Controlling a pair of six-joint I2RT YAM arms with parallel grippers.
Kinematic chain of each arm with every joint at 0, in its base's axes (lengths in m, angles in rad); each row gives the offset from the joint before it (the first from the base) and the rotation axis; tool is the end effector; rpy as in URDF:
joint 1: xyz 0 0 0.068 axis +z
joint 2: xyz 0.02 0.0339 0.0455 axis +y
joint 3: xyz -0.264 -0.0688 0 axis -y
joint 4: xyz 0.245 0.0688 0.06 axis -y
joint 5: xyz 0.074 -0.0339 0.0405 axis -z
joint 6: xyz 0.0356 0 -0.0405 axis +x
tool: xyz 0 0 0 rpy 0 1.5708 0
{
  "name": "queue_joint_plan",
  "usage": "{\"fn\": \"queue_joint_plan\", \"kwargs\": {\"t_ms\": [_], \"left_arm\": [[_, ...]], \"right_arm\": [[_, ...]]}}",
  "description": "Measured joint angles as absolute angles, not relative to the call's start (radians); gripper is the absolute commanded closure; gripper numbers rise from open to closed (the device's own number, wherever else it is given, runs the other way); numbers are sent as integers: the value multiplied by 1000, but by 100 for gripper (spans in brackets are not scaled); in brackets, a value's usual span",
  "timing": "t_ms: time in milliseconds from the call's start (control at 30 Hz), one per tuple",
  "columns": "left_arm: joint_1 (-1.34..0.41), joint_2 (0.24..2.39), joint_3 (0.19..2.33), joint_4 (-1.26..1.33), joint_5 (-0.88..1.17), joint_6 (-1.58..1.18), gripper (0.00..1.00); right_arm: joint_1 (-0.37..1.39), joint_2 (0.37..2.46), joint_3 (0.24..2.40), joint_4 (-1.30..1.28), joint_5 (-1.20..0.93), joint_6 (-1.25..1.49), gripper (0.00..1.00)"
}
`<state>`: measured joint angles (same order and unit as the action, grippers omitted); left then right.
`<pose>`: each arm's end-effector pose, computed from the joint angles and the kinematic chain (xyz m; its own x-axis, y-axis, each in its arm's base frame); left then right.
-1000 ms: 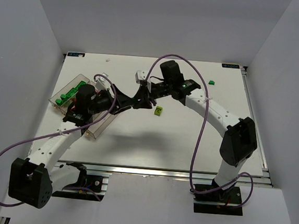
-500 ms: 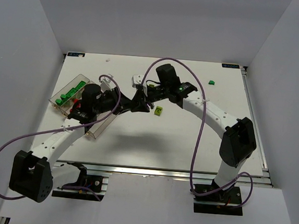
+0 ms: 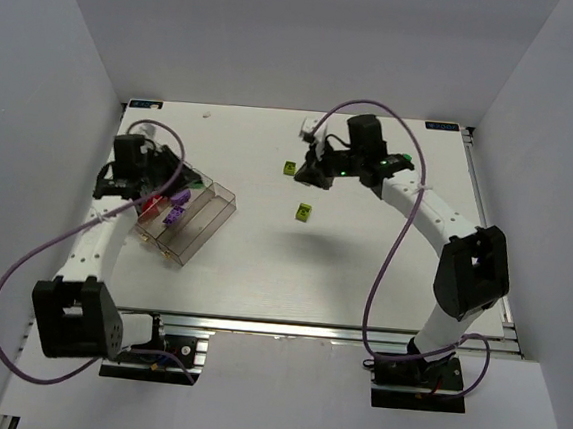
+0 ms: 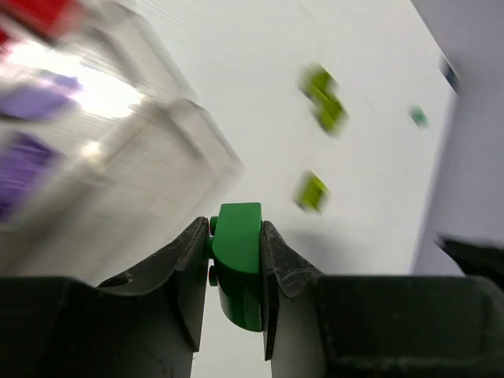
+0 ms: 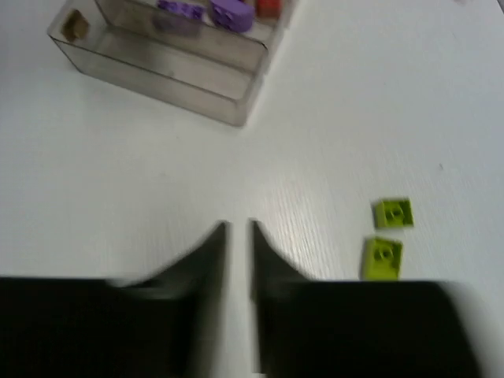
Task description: Sort the legos into containers by color
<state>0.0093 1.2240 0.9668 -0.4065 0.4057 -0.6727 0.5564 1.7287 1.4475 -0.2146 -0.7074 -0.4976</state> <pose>0.2667 -0.0116 0.2918 -0.6702 -0.5788 -0.4646 -0.1474 0.7173 -0.6810 0.3295 0.2322 0.3158 0.0683 -0.3848 -0.9205 -0.9721 0.1819 -0.1482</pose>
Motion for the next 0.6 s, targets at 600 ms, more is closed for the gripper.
{"fn": "queue_joint_plan", "kwargs": {"t_ms": [600], "left_arm": [[345, 1808, 1326, -379, -30, -562, 99]], "right_arm": [[178, 1729, 1404, -395, -712, -403, 100]]}}
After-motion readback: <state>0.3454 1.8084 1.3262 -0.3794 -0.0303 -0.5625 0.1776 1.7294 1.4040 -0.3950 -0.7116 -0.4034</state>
